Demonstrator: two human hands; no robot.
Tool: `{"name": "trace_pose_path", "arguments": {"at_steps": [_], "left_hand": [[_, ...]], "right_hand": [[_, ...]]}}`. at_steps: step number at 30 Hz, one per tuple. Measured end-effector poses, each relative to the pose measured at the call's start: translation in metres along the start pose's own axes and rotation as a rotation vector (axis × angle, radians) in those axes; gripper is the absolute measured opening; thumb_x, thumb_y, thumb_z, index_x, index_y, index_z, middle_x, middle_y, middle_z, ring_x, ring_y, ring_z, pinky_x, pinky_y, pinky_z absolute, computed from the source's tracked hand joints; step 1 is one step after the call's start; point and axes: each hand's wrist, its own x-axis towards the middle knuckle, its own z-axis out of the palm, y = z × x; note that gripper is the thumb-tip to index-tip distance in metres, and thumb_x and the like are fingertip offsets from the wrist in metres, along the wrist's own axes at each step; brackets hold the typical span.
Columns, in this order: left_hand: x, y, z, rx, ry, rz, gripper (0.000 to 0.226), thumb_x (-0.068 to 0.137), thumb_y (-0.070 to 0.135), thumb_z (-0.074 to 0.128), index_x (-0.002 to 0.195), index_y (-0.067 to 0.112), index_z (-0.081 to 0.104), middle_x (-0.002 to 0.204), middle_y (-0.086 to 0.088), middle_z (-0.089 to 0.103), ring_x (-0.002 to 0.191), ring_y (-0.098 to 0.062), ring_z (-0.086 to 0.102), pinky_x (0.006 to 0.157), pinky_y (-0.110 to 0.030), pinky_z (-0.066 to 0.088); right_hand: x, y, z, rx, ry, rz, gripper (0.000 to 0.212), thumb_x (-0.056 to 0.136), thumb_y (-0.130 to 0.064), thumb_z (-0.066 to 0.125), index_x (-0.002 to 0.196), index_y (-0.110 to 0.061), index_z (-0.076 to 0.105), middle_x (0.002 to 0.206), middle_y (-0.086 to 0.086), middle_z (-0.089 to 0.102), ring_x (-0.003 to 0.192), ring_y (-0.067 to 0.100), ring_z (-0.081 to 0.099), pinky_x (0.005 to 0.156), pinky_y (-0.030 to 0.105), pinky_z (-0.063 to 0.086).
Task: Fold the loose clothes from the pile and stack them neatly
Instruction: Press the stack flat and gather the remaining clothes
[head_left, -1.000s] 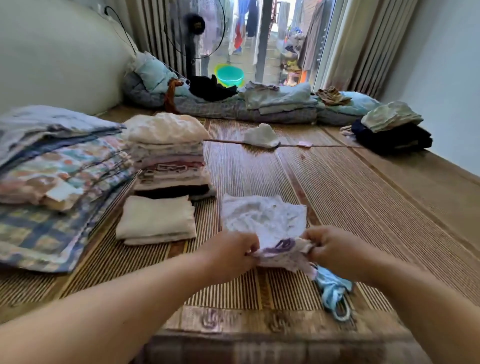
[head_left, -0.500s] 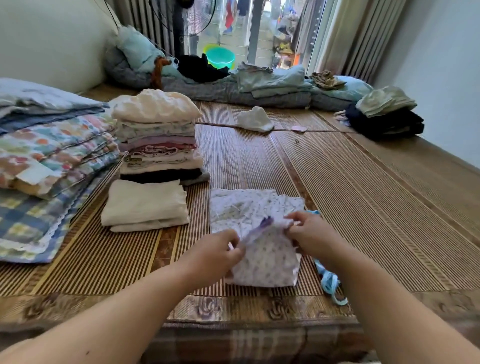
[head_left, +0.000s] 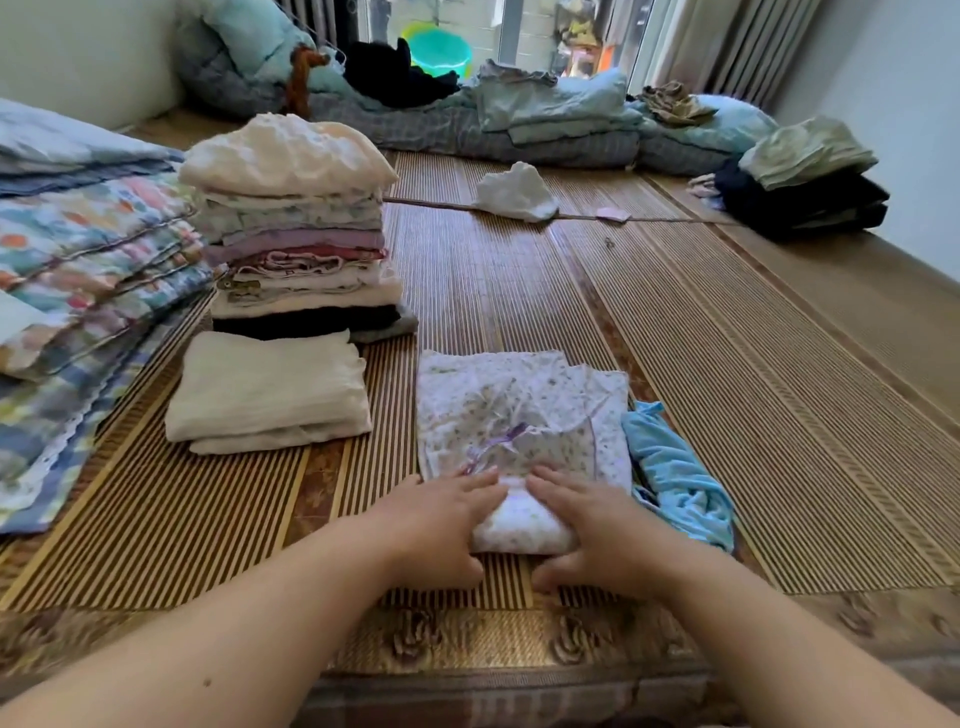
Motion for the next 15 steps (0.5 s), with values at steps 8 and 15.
{"name": "trace_pose_path", "arguments": {"at_steps": [8, 15], "left_hand": [[-0.014, 0.008, -0.019, -0.247, 0.222, -0.047, 0.018, 0.083, 0.03, 0.05, 0.079, 0.029, 0.068, 0.074, 0.012, 0.066, 0.068, -0.009, 0.06, 0.063, -0.029, 0.051], [-0.043, 0.003, -0.051, -0.712, 0.038, -0.087, 0.02, 0.07, 0.033, 0.053, 0.051, 0.025, 0.053, 0.055, 0.011, 0.049, 0.052, -0.006, 0.046, 0.058, -0.026, 0.039]], "right_hand": [[-0.015, 0.011, -0.022, 0.317, 0.226, 0.09, 0.013, 0.076, -0.027, 0.06, 0.081, -0.024, 0.072, 0.077, -0.008, 0.071, 0.075, 0.012, 0.064, 0.069, 0.035, 0.05], [-0.036, -0.002, -0.05, 0.779, 0.029, 0.028, 0.017, 0.065, -0.025, 0.059, 0.077, -0.012, 0.061, 0.072, 0.0, 0.055, 0.064, 0.014, 0.053, 0.059, 0.032, 0.043]]}}
